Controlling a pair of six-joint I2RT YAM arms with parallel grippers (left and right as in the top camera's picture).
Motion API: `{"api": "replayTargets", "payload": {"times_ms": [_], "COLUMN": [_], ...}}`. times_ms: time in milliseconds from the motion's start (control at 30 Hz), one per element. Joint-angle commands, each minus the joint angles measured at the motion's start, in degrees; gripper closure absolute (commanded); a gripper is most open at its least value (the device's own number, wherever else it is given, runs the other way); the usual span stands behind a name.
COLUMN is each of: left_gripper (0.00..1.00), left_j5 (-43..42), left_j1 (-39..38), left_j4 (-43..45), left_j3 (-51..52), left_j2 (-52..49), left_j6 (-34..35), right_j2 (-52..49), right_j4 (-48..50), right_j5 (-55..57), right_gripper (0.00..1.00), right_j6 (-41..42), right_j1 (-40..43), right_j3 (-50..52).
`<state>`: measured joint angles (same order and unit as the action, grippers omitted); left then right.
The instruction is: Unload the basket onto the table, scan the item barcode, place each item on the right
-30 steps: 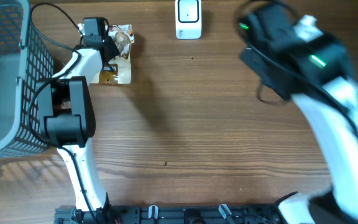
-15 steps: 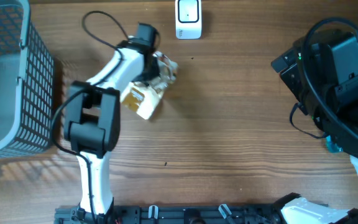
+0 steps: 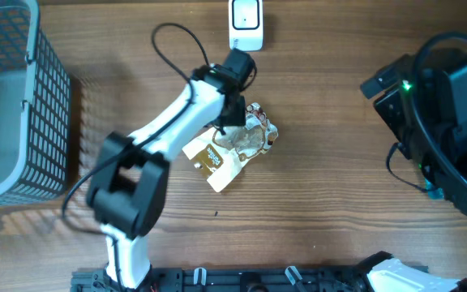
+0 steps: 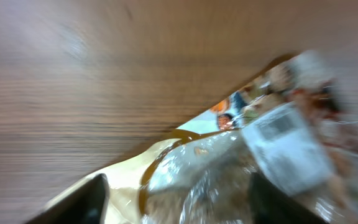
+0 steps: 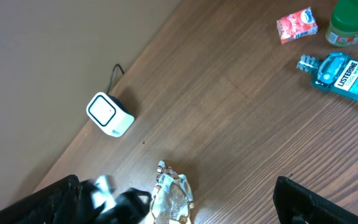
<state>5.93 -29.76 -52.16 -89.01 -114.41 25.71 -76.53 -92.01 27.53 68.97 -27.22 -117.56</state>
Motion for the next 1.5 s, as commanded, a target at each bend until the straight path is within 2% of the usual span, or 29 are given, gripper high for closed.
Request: {"api": "replayTargets", "payload": {"times_ms": [0,67,167,233,267,300,333,367,400,567,700,867,1000,1233,1467], "left_gripper": [0.0,0.0,0.0,0.0,0.05,0.32,0.6,0.83,0.96,0.96,0.96,0.96,0.96,0.96,0.96], "left_j5": [-0.1,-0.1,-0.2,-1.3,-2.2,-2.5,-2.4,-2.5,-2.5,-2.5,-10.7,-14.1,-19.7,-19.6,-19.6], "left_j1": [2.7,4.2,7.0,8.1,8.8,9.1,9.4,9.5,9.4,9.3,9.2,9.2,9.2,9.3,9.2], "left_j4": [-0.3,-0.7,-3.5,-5.9,-7.6,-9.0,-10.9,-11.8,-12.2,-7.8,2.2,13.5,20.4,25.0,28.8], "left_j3": [-0.3,-0.3,-0.3,-0.3,-0.3,-0.3,-0.3,-0.1,0.7,11.7,23.7,34.9,39.4,43.3,43.9], "left_j2": [11.7,16.0,22.0,24.5,25.6,26.0,26.0,25.9,25.5,25.4,25.4,25.4,25.4,25.2,21.0], "left_j6": [0.2,0.2,0.3,0.5,0.5,0.5,0.5,0.5,0.5,5.1,7.4,10.8,10.9,12.3,13.8], "right_j2": [2.0,3.0,2.0,-0.8,-3.1,-6.1,-8.7,-11.6,-14.4,-28.0,-35.7,-39.2,-39.4,-39.5,-39.6], "right_j4": [-0.1,-0.1,0.0,-0.1,-0.1,-0.1,-0.1,-0.1,-0.1,2.3,3.2,4.2,6.9,19.2,22.6], "right_j5": [-0.4,-4.7,-17.9,-21.4,-24.2,-26.6,-27.8,-29.4,-31.2,-40.2,-44.2,-46.3,-49.2,-56.2,-54.0], "right_gripper": [0.0,0.0,0.0,0.25,0.49,0.77,0.96,0.95,0.95,0.95,0.95,0.95,0.95,0.95,0.95], "right_j6": [0.2,-0.1,-3.5,-6.0,-8.1,-10.4,-12.1,-13.4,-13.9,-24.0,-26.3,-30.1,-31.9,-33.0,-31.5], "right_j1": [0.2,2.3,9.1,12.9,15.0,16.7,17.2,17.1,16.5,13.0,12.0,10.1,8.7,4.2,2.8], "right_j3": [-0.3,-0.3,-0.3,-0.2,-0.1,-0.1,-0.1,-0.1,-0.1,-0.1,-0.1,0.3,5.1,21.3,22.9]}}
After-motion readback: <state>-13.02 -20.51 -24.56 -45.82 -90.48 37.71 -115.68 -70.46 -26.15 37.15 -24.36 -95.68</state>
